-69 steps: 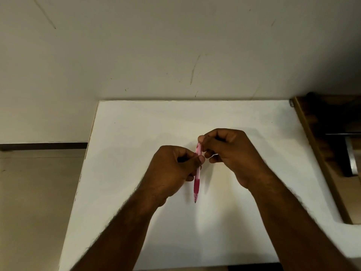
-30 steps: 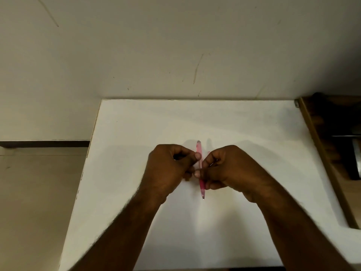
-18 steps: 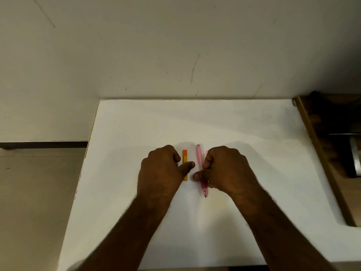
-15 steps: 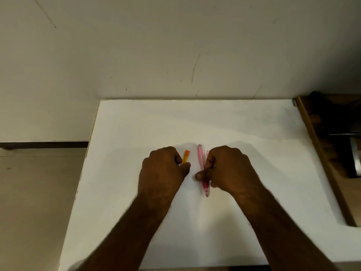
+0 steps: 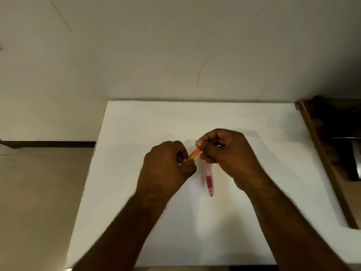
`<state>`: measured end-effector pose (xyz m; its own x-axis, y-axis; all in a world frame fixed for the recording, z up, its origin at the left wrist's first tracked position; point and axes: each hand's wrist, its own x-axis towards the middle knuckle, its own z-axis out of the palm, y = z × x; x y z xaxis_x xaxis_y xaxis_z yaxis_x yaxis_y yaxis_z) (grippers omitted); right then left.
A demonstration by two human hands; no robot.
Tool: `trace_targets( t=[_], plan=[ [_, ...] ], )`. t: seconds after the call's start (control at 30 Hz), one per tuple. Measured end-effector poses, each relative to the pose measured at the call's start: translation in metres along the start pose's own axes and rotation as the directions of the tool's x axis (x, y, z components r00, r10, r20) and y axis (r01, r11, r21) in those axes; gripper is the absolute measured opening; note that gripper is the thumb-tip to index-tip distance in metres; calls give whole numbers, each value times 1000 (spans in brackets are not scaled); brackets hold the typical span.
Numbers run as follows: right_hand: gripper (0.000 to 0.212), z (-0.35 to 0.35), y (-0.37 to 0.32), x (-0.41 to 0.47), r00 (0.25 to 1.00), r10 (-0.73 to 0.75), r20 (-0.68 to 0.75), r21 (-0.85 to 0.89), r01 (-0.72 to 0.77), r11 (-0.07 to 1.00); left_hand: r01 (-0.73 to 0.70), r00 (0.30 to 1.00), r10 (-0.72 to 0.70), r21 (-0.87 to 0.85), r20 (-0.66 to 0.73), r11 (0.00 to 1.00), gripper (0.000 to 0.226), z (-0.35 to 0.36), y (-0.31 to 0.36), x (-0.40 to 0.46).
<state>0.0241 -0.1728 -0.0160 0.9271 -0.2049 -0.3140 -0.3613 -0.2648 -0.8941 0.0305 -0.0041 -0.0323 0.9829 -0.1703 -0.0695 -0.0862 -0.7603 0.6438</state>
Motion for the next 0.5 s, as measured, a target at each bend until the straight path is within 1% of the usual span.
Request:
trace_targets(
  t=[0.07,0.17,0.23,0.3,0.4,0.5],
  plan=[
    [3,6,1,1,1000,24,11,76,-25,997,-8,1000,8,-23,6,1000,14,-2,-4,-1],
    [7,10,0,2,997,69,37,143,-73,987,-15,1000,16,-25,13,1000,15,-6,-7,-1],
    [8,14,0,3,995,82,50,128,-88,988,-36,999,36,-11,7,999,15,-8,-10,-2],
    [4,18,0,4,995,86,52,115,-91,989,-67,998,67,5,-13,998,15,-11,-12,-3],
    [5,23,-2,4,995,80,67,144,-89,986,-82,996,83,17,-35,996,14,-17,-16,-6],
    [10,26,-4,5,997,74,-11,223,-70,972,-67,997,68,20,-36,998,13,-23,-19,-9]
  ],
)
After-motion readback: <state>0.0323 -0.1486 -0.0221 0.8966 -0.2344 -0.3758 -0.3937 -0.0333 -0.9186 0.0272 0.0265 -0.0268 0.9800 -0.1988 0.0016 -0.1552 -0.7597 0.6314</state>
